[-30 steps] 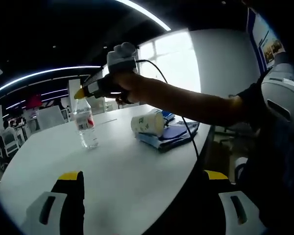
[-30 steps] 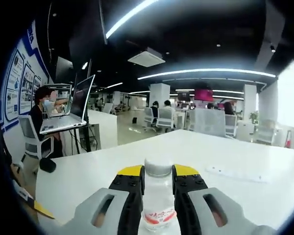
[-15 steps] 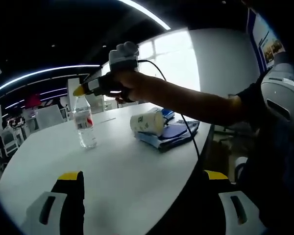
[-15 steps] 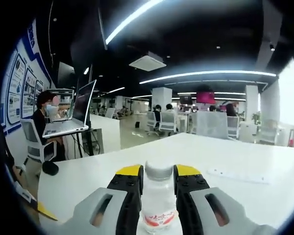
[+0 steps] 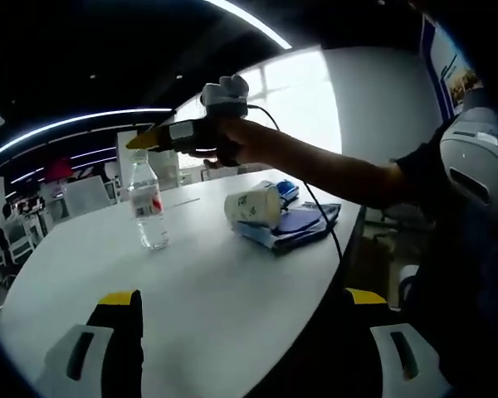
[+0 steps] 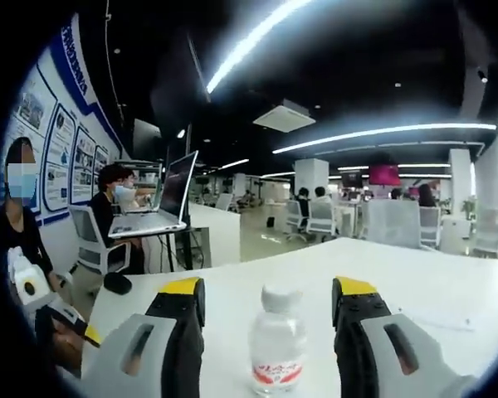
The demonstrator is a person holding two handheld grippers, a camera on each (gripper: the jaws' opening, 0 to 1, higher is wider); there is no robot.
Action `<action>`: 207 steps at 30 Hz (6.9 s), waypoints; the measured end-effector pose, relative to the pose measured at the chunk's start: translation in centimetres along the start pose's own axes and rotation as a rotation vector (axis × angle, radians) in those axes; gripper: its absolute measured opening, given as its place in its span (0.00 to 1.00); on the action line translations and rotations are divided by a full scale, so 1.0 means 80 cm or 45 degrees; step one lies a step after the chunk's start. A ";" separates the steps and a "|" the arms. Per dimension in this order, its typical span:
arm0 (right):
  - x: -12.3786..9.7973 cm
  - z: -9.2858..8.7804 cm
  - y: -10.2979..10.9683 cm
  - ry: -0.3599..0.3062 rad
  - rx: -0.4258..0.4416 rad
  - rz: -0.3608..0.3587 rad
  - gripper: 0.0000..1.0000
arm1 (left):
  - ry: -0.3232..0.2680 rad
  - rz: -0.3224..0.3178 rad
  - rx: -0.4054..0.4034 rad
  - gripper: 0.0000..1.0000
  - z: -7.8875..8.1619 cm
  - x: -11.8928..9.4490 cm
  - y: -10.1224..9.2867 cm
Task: Arrange the tabletop items into an orderly group along one side of the table until the central work area is clear of visible clutter.
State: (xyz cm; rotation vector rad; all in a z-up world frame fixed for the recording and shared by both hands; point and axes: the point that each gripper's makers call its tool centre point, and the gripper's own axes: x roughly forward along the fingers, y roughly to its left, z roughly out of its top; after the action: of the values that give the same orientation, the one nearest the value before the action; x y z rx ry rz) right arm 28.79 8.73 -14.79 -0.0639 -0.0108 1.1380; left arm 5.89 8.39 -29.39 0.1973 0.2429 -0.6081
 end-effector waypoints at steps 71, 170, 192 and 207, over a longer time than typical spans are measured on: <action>0.024 -0.025 0.012 -0.009 0.063 1.041 0.20 | 0.016 0.103 -0.032 0.98 -0.008 -0.032 0.022; 0.079 -0.002 -0.002 0.016 0.032 -0.309 0.18 | -0.014 0.034 -0.007 0.98 0.002 -0.012 0.007; 0.080 -0.005 0.055 0.028 0.027 -0.179 0.18 | -0.013 0.040 -0.006 0.98 0.001 -0.016 0.006; 0.086 -0.015 0.076 0.032 0.028 -0.168 0.19 | -0.017 0.048 -0.006 0.98 -0.001 -0.024 0.005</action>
State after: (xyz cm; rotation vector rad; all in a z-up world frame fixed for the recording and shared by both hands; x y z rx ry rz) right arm 26.18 17.46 -16.50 -0.0573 0.0192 1.0053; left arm 4.58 9.73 -28.89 0.1926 0.2269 -0.5713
